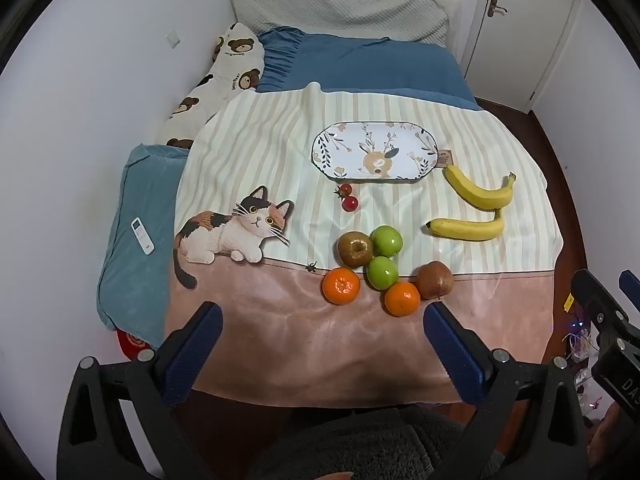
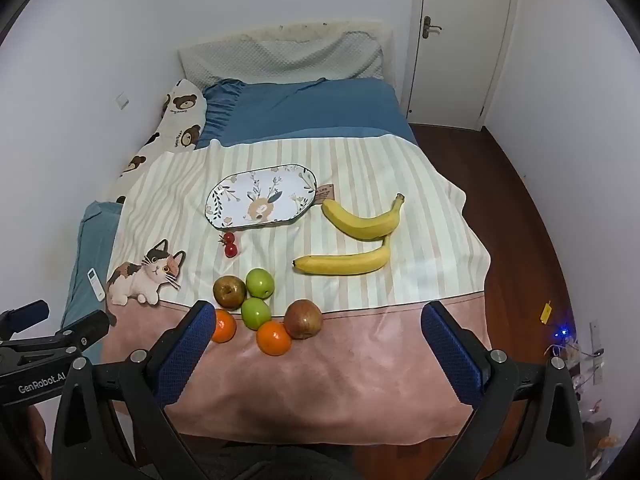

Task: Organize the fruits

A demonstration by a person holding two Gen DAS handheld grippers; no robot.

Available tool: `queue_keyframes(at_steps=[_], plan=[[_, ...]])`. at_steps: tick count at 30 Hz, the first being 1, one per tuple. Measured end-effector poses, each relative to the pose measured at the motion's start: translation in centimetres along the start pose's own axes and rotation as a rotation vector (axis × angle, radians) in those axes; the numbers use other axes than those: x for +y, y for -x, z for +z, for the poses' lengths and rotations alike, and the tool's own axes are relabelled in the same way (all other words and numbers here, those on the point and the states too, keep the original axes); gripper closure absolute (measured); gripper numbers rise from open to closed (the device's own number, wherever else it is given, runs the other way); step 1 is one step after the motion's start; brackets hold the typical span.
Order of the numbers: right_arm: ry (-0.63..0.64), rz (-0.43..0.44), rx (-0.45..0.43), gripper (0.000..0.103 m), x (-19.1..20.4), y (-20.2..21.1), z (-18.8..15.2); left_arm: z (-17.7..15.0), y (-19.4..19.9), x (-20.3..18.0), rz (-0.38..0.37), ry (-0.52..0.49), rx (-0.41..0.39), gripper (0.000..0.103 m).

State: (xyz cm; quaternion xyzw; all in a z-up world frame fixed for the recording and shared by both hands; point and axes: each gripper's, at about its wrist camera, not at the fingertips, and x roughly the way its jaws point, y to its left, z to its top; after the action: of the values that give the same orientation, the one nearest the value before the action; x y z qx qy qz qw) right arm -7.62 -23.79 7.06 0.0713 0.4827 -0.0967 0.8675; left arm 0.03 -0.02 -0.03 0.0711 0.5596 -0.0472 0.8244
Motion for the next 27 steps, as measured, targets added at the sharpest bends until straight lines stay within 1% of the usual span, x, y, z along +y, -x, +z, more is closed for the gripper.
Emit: queue_keyframes(at_steps=[11,17,21,27], plan=[[-0.005,0.011,0.009,0.0,0.2,0.0,0.1,0.0,-0.1,-0.1,-0.003,0.001,-0.004,0.0],[-0.006,0.017,0.007,0.0,1.3,-0.4,-0.3,0.4,0.0,0.2,-0.003,0.002,-0.006,0.0],[-0.01,0.033,0.006,0.0,1.1,-0.2,-0.1,1.1,-0.1,0.6,0.0,0.003,-0.01,0.0],[-0.012,0.041,0.006,0.0,1.1,-0.1,-0.1,0.8,0.3,0.9,0.001,0.004,-0.013,0.0]])
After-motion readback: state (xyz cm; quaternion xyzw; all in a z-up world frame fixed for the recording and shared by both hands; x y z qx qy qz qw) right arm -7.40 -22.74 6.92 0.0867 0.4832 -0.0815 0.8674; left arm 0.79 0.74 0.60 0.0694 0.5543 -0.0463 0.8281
